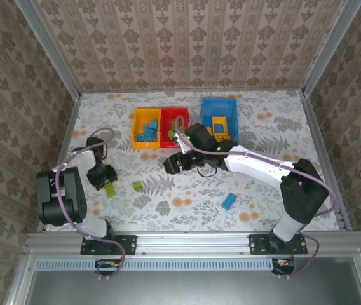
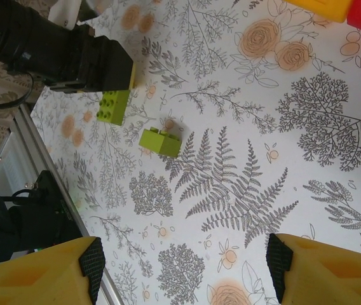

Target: Sort the legos into containers by color

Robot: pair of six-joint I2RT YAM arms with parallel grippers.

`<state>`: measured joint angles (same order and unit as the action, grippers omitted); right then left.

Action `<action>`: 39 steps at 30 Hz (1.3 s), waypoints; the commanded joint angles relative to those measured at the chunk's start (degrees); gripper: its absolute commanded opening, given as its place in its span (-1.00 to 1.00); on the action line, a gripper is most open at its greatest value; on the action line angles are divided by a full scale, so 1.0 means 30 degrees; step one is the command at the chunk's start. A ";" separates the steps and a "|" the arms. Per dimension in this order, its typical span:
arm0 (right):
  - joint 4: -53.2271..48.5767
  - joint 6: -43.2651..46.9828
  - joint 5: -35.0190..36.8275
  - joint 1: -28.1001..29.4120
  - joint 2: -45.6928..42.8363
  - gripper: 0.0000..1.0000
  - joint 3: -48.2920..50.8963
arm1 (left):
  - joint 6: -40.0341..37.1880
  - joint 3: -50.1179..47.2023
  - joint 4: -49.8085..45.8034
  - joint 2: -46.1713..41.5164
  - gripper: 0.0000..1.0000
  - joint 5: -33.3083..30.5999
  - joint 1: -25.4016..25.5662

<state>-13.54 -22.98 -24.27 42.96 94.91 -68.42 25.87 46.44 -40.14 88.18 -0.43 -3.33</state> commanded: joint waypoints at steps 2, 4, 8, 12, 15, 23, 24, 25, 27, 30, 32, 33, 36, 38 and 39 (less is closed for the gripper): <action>0.0598 -0.0646 -0.0140 -0.0225 0.0215 0.42 -0.0367 | 0.0361 -0.0754 0.0148 -0.0236 -0.34 0.0887 0.0543; 0.0776 -0.0750 -0.0262 -0.0267 0.0228 0.41 -0.0341 | 0.0574 -0.0937 0.0196 -0.0742 -0.47 0.0967 0.0802; 0.1640 -0.0864 -0.0486 -0.0352 -0.0139 0.38 -0.0124 | 0.0877 0.0000 -0.0933 -0.2327 -0.50 0.0198 0.1639; 0.4499 -0.0987 0.0591 -0.0404 -0.1456 0.38 0.1404 | 0.1071 0.2757 -0.1502 -0.3495 -0.50 0.0166 0.3186; 0.8037 -0.1312 0.2704 -0.0586 -0.2773 0.42 0.3704 | 0.1582 0.5698 -0.0966 -0.2628 -0.50 0.0694 0.5062; 0.9396 -0.2932 0.5629 -0.2296 -0.4832 0.44 0.5970 | 0.1836 1.3542 0.1248 0.3719 -0.48 0.0423 0.9574; 0.9257 -0.3024 0.5741 -0.2466 -0.4947 0.44 0.6041 | 0.1600 1.4593 0.1265 0.4736 -0.47 0.0350 0.9715; 0.9140 -0.3078 0.5747 -0.2581 -0.4948 0.44 0.6053 | 0.1356 1.5456 0.1308 0.5477 -0.45 0.0199 1.0219; 0.8933 -0.3067 0.5900 -0.2718 -0.5691 0.44 0.6122 | 0.0981 1.7121 0.1282 0.7319 -0.41 0.0106 1.0540; 0.8606 -0.3069 0.5919 -0.2776 -0.6144 0.44 0.6250 | 0.0437 1.9447 0.1173 0.9655 -0.37 -0.0327 1.0662; 0.8449 -0.3201 0.5923 -0.2806 -0.6454 0.44 0.6447 | 0.0082 2.1106 0.0885 1.1159 -0.36 -0.0467 1.0662; 0.8361 -0.3208 0.5918 -0.2803 -0.6632 0.44 0.6587 | -0.0098 2.1788 0.0630 1.1756 -0.34 -0.0499 1.0676; 0.8061 -0.3271 0.6067 -0.2806 -0.7175 0.45 0.7017 | -0.0474 2.3631 -0.0230 1.3262 -0.27 -0.0708 1.0689; 0.7986 -0.3367 0.6127 -0.2836 -0.7463 0.46 0.7303 | -0.0599 2.4145 -0.0475 1.3681 -0.21 -0.0954 1.0691; 0.7957 -0.3407 0.6127 -0.2864 -0.7546 0.46 0.7414 | -0.0596 2.4243 -0.0556 1.3712 -0.17 -0.1063 1.0691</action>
<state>10.98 -32.10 -7.42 34.65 74.17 -47.44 26.06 115.83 -38.48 129.16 -1.72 28.84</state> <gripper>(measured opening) 0.729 0.406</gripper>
